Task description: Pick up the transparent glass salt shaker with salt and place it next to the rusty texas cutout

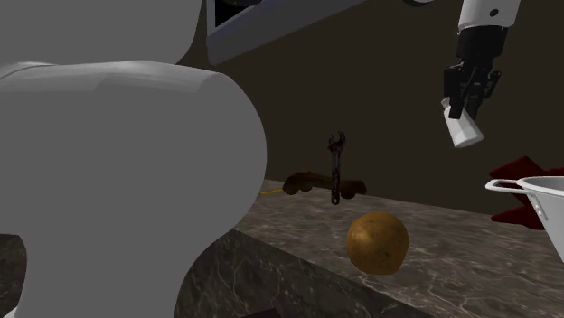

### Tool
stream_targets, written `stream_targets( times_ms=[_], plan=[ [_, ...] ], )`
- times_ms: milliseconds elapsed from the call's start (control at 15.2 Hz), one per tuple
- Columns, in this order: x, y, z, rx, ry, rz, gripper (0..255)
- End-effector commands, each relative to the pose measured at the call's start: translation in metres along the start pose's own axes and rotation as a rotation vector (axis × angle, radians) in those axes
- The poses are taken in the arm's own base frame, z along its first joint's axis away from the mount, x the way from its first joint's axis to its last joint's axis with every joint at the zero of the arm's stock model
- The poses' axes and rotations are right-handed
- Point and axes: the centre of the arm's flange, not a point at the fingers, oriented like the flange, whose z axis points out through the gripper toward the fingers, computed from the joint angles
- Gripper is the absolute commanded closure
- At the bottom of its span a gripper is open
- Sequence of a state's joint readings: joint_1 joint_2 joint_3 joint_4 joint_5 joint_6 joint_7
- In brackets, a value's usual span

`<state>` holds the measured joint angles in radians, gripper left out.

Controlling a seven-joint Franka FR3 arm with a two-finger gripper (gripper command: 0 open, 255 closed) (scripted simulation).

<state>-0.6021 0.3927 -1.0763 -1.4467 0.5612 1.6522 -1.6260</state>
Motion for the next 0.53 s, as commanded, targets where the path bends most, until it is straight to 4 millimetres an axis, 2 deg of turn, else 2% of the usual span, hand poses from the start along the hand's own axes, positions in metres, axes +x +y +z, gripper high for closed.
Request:
stream_targets(
  times_ms=[0,462],
  plan=[
    [-0.002,-0.001,0.01,0.0,0.0,0.0,255],
    [-0.01,-0.002,0.047,0.0,0.0,0.0,255]
  ],
)
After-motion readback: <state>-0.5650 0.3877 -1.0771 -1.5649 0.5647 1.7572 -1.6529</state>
